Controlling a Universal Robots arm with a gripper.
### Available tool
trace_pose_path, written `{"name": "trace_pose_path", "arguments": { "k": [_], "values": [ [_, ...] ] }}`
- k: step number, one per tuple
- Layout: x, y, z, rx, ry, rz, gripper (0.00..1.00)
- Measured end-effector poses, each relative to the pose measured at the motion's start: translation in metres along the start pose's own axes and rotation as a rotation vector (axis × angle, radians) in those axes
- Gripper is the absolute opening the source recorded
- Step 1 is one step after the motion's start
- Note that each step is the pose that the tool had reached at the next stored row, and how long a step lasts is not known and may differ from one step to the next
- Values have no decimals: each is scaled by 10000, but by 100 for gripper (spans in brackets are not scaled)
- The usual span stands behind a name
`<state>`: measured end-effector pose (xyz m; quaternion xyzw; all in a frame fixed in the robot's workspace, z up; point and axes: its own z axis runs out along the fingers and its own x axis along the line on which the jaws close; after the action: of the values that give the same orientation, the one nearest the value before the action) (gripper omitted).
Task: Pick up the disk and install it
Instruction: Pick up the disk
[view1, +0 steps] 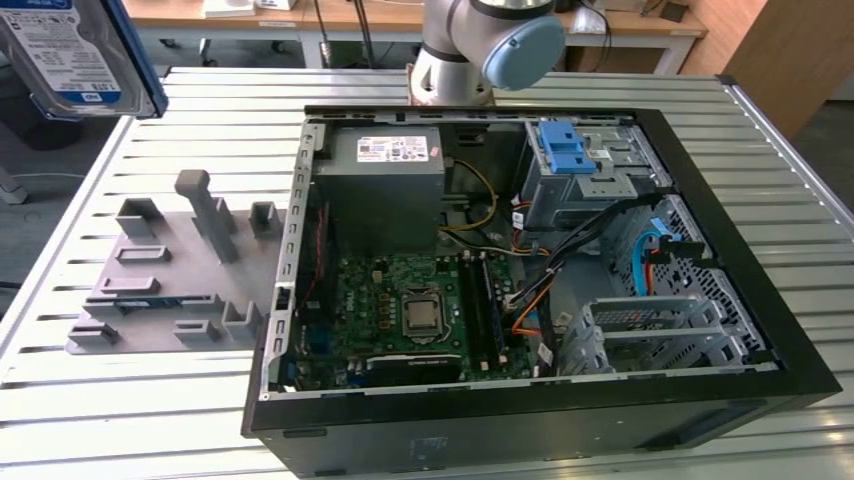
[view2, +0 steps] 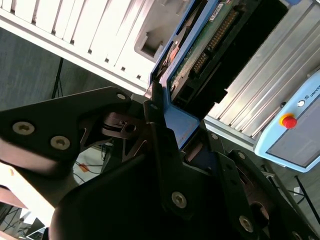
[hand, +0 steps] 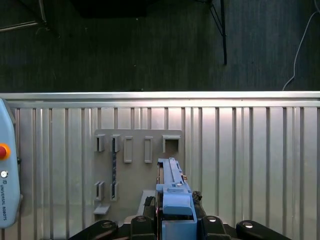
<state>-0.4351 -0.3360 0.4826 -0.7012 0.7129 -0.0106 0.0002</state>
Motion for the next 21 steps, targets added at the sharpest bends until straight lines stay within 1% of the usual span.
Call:
{"name": "trace_pose_path", "arguments": {
  "k": [6, 14, 21],
  "values": [
    [9, -73, 2, 1, -1, 0, 37],
    [63, -118, 3, 1, -1, 0, 37],
    [73, -171, 4, -1, 0, 0, 37]
  ]
}}
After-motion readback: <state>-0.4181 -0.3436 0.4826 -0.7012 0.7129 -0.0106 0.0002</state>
